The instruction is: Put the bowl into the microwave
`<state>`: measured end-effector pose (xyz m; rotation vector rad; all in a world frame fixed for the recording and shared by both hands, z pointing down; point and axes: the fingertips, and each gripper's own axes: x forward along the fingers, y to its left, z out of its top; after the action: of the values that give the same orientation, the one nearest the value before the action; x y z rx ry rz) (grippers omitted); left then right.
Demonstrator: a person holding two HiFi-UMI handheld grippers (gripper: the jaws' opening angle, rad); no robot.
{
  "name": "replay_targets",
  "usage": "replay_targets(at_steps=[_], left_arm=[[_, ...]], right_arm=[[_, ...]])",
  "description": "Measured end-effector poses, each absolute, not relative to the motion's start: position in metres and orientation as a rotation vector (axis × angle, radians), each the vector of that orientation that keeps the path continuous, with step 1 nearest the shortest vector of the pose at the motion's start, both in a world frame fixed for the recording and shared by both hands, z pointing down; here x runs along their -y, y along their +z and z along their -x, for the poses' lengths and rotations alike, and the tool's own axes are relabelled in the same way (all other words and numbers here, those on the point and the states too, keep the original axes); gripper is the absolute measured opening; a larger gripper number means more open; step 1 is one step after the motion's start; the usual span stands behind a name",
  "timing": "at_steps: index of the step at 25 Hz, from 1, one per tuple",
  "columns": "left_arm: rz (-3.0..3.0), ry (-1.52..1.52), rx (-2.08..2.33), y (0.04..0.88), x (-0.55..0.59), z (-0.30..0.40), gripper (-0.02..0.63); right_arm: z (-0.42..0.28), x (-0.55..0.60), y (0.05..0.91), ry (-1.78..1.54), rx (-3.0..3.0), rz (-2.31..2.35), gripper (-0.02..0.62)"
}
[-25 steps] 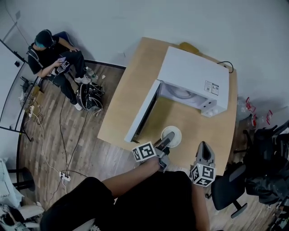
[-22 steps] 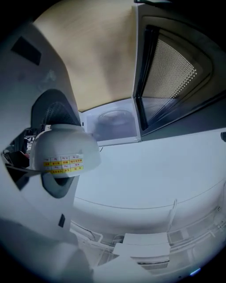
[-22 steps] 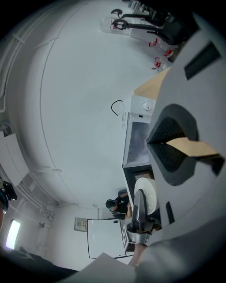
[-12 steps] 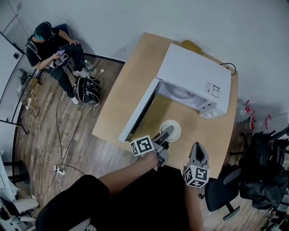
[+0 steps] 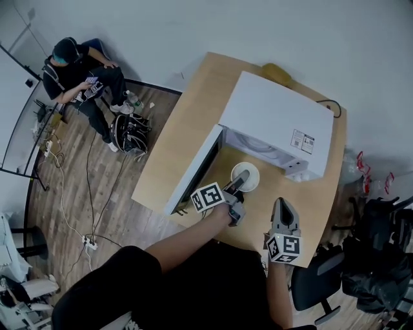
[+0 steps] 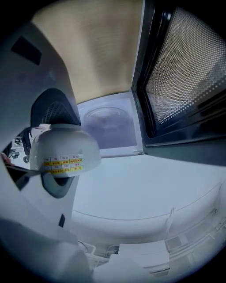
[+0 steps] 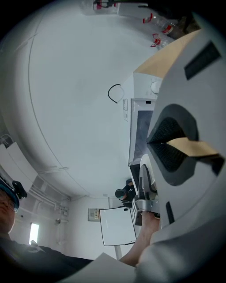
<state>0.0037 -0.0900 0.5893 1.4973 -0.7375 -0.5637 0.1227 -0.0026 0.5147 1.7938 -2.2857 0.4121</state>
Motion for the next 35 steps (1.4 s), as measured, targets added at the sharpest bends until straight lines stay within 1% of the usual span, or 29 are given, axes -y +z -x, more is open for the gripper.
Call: replay_targets(at_steps=[6, 9, 17, 22, 28, 35], left_arm=[[-1.48, -0.488, 0.802, 0.618, 0.127, -0.014, 0.213], [-1.47, -0.496, 0.812, 0.629, 0.15, -0.021, 0.213], [-1.444, -0.509, 0.867, 0.67, 0.195, -0.038, 0.213], [-1.422, -0.491, 0.91, 0.689, 0.215, -0.039, 0.213], [-1.411, -0.494, 0.916, 0.699, 0.234, -0.049, 0.213], [-1.467, -0.425, 0.951, 0.701, 0.251, -0.061, 0.215]], right_arm=[[-0.128, 0.027, 0.527, 0.537, 2.321, -1.747, 0.06], [-0.132, 0.039, 0.525, 0.523, 2.345, -1.741, 0.06], [-0.158, 0.042, 0.549, 0.654, 2.29, -1.793, 0.06], [-0.155, 0.047, 0.564, 0.75, 2.254, -1.817, 0.06], [-0.144, 0.048, 0.571, 0.763, 2.286, -1.741, 0.06], [-0.155, 0.042, 0.583, 0.79, 2.256, -1.741, 0.06]])
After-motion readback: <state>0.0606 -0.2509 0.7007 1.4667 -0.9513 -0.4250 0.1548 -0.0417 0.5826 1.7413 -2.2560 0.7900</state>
